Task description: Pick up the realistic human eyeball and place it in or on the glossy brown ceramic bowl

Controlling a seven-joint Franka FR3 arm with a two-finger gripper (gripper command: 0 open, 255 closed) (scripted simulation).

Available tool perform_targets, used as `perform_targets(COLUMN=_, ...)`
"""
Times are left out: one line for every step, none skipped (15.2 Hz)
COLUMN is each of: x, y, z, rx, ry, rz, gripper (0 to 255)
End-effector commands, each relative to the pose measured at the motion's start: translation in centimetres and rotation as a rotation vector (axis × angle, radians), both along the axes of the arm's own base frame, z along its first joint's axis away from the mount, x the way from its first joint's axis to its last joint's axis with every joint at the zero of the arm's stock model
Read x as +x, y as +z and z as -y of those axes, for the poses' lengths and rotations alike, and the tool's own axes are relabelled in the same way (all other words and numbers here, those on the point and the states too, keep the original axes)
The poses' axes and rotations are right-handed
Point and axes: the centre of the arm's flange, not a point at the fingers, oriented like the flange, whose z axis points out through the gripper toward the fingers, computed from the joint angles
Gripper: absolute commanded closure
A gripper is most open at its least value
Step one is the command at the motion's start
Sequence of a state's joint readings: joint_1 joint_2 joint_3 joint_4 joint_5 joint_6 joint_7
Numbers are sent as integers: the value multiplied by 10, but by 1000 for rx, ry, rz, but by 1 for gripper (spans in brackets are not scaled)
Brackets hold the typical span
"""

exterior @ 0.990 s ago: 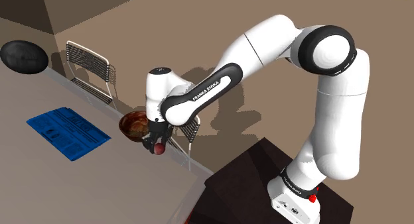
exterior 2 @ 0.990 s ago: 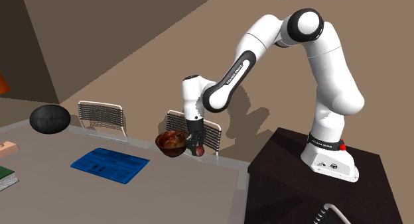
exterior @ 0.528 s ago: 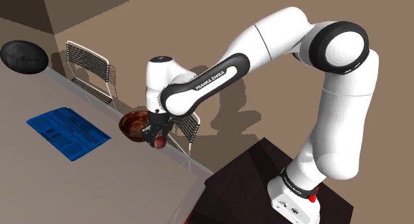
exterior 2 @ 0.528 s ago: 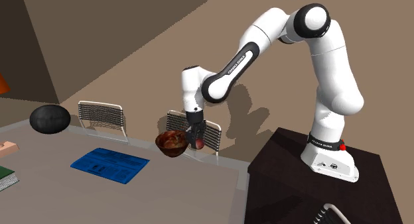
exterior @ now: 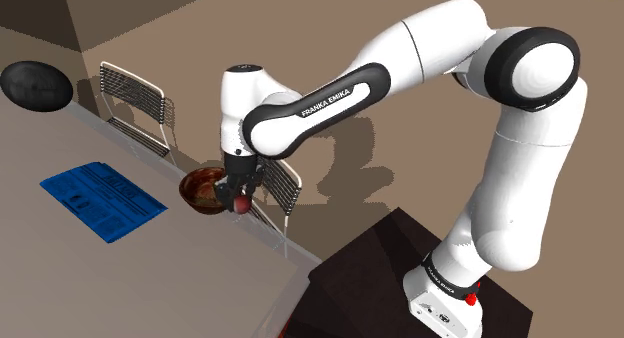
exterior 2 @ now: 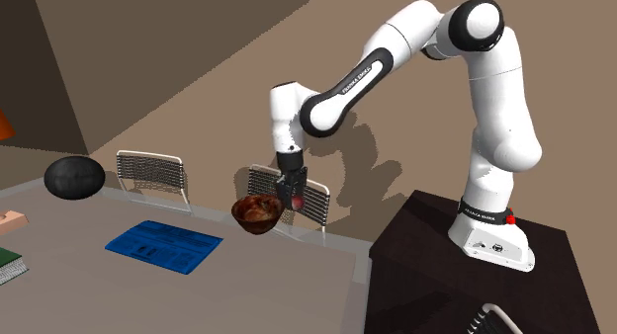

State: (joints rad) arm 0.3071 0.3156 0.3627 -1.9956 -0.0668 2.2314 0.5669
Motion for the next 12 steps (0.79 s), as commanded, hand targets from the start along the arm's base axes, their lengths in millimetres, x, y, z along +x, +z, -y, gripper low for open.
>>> perform_targets(x=0, y=11, z=0, rx=0, ry=0, rz=0, gripper=255)
perform_targets(x=0, y=16, z=0, rx=0, ry=0, rz=0, gripper=255)
perform_targets(x=0, y=17, z=0, rx=0, ry=0, rz=0, gripper=255)
perform_targets(x=13, y=18, z=1, rx=0, ry=0, rz=0, gripper=255)
perform_targets(x=26, y=18, z=1, rx=0, ry=0, rz=0, gripper=255)
perform_targets(x=39, y=18, z=2, rx=0, ry=0, rz=0, gripper=255)
perform_targets(x=52, y=19, z=3, rx=0, ry=0, rz=0, gripper=255)
perform_targets(x=66, y=19, z=3, rx=0, ry=0, rz=0, gripper=255)
perform_targets(x=79, y=20, z=4, rx=0, ry=0, rz=0, gripper=255)
perform_targets(x=92, y=20, z=5, rx=0, ry=0, rz=0, gripper=255)
perform_targets(x=105, y=20, z=5, rx=0, ry=0, rz=0, gripper=255)
perform_targets(x=118, y=21, z=6, rx=0, ry=0, rz=0, gripper=255)
